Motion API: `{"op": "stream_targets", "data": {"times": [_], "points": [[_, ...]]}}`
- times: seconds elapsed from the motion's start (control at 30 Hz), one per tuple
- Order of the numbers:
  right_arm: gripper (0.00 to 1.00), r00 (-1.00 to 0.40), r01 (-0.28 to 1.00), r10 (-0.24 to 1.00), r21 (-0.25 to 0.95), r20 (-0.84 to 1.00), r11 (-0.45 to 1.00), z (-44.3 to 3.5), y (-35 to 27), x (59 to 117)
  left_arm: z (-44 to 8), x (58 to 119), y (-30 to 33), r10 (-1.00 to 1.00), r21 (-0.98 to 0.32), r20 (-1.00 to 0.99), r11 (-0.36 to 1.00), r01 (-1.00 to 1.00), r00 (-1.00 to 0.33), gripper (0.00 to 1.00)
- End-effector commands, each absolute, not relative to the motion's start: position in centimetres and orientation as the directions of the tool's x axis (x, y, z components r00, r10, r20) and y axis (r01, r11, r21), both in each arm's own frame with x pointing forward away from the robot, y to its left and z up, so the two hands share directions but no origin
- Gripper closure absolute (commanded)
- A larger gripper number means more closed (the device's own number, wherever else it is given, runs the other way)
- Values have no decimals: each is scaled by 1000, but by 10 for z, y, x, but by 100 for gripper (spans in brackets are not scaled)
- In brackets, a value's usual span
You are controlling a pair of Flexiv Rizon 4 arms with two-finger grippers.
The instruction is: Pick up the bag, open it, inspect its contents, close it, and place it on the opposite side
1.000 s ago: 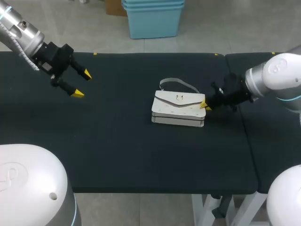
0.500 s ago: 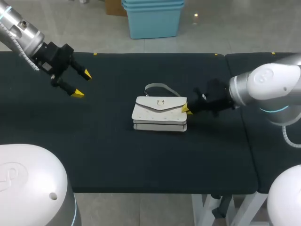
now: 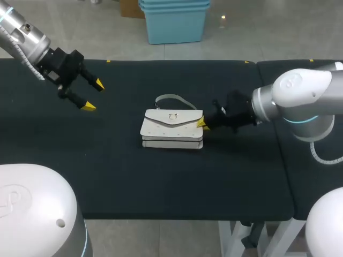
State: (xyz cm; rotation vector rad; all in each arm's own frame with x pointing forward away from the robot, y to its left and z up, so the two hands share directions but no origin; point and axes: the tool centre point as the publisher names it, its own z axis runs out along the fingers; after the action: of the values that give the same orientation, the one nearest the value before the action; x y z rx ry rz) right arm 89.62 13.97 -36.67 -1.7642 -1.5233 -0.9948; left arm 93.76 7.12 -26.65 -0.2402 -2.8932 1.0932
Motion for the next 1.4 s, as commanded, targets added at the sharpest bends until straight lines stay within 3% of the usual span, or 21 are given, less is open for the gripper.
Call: {"op": "stream_targets", "data": {"times": [0.03,0.37,0.4,0.47,0.8,1.17,1.4], "points": [[100,59,989,523,23,850,-147,-372,146,903,-267,938,71,159,-662,-19,738,132,-987,0],[100,59,989,523,20,850,-144,-372,144,906,-267,938,71,159,-662,-19,738,132,-987,0],[72,60,989,523,19,850,-144,-372,143,906,-267,938,71,159,-662,-19,738,132,-987,0],[0,62,989,522,17,851,-145,-371,140,906,-267,938,71,159,-662,-19,738,132,-987,0],[0,36,987,612,69,790,-147,-346,111,896,-267,938,71,159,-662,-19,738,132,-987,0],[0,-121,979,865,202,487,24,-298,97,890,-267,938,71,159,-662,-19,738,132,-987,0],[0,-189,961,924,256,333,104,-283,100,887,-267,938,71,159,-662,-19,738,132,-987,0]]}}
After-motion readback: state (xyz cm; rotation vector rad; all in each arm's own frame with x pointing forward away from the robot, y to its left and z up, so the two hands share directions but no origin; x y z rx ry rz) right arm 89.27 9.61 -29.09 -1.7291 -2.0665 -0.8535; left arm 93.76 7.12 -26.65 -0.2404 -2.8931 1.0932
